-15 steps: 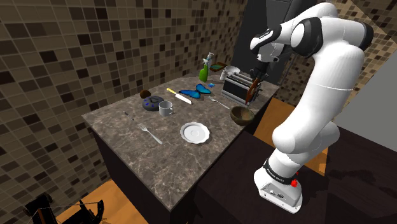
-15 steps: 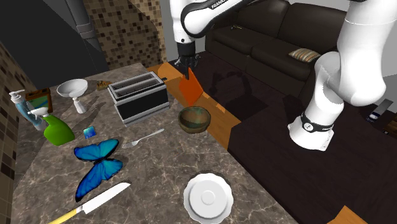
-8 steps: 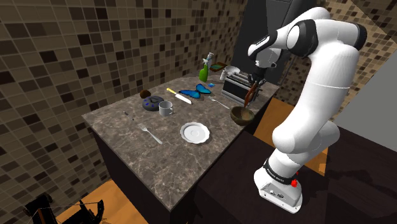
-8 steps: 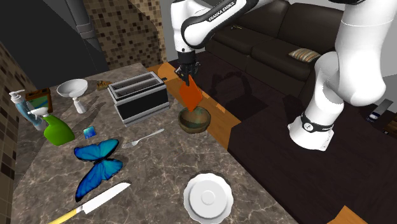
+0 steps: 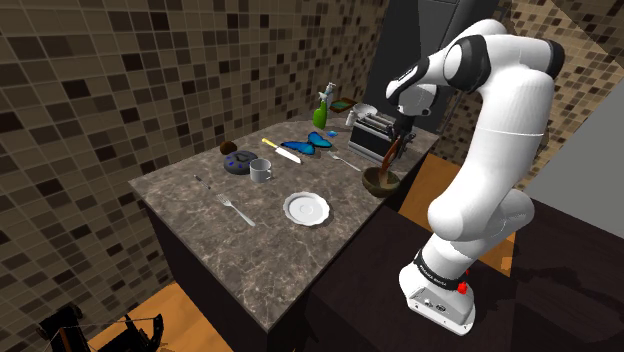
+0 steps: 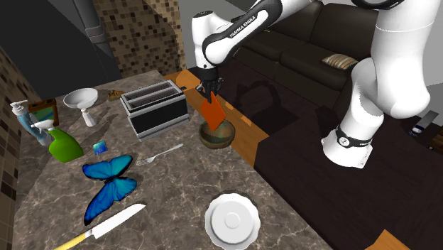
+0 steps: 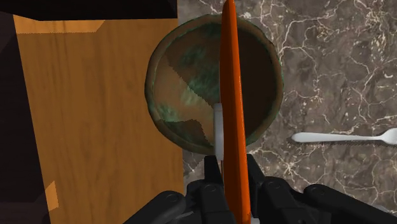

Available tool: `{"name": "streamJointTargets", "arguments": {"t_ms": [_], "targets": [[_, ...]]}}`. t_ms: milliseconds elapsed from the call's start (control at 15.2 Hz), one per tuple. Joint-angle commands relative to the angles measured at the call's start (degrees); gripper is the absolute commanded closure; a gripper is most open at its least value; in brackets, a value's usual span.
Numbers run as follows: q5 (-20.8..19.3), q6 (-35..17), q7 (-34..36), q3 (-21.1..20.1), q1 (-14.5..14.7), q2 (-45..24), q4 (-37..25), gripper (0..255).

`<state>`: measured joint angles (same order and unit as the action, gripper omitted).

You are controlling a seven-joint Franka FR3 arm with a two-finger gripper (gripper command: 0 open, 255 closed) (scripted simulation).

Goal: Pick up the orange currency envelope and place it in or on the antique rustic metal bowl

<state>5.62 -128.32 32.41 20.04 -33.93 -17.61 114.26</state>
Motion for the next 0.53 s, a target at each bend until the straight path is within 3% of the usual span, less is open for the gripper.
{"name": "streamJointTargets", "arguments": {"t_ms": [0, 396, 462], "targets": [[0.13, -0.5, -0.02, -0.07, 0.01, -0.24, 0.22, 255], [0.13, -0.5, -0.02, -0.07, 0.0, -0.25, 0.21, 255], [0.12, -0.5, -0.02, -0.08, 0.01, -0.24, 0.21, 0]]}}
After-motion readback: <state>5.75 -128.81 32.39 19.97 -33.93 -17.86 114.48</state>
